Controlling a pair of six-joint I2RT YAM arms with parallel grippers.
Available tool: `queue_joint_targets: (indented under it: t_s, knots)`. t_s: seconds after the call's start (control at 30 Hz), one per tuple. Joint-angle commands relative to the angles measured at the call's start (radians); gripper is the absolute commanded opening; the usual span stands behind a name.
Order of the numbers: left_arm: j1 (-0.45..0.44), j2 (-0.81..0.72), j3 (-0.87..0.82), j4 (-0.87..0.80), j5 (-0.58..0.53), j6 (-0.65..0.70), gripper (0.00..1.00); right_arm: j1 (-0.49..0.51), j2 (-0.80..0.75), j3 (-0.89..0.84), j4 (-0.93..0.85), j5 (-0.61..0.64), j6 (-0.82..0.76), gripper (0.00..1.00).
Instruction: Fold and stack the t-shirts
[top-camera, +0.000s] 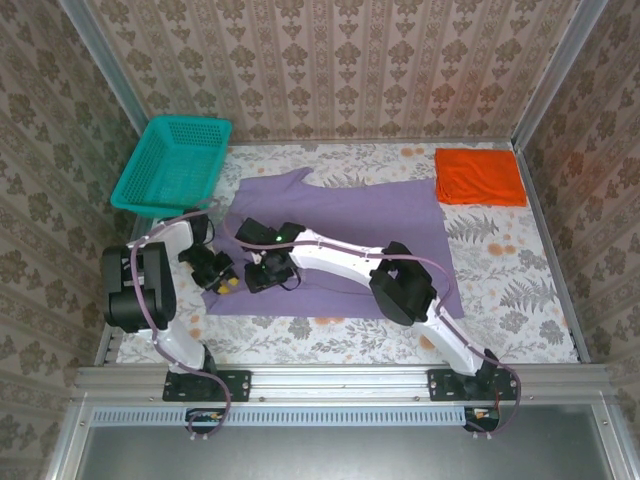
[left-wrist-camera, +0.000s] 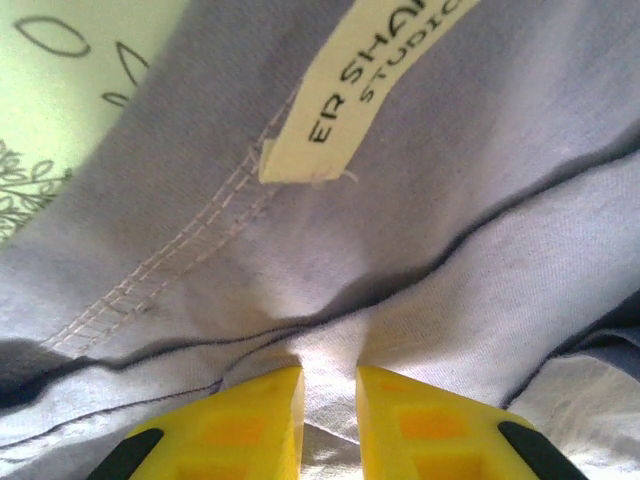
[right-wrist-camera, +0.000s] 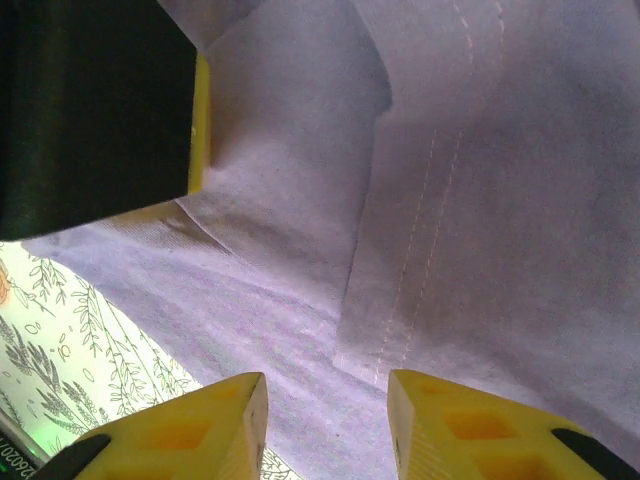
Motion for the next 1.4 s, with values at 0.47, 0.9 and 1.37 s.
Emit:
queue_joint_targets:
  t_s: [0.47, 0.9, 1.37]
  knots:
    - [0.01, -0.004, -0.009, -0.004, -0.025, 0.04, 0.21, 0.031, 0.154, 0.225, -0.217, 0.077, -0.046, 0.37]
    - [0.01, -0.008, -0.019, 0.0, -0.049, 0.045, 0.21, 0.02, 0.201, 0.303, -0.273, 0.1, -0.023, 0.12]
    - [0.009, -0.003, -0.027, 0.005, -0.109, 0.062, 0.21, -0.053, 0.092, 0.259, -0.187, -0.028, -0.011, 0.0]
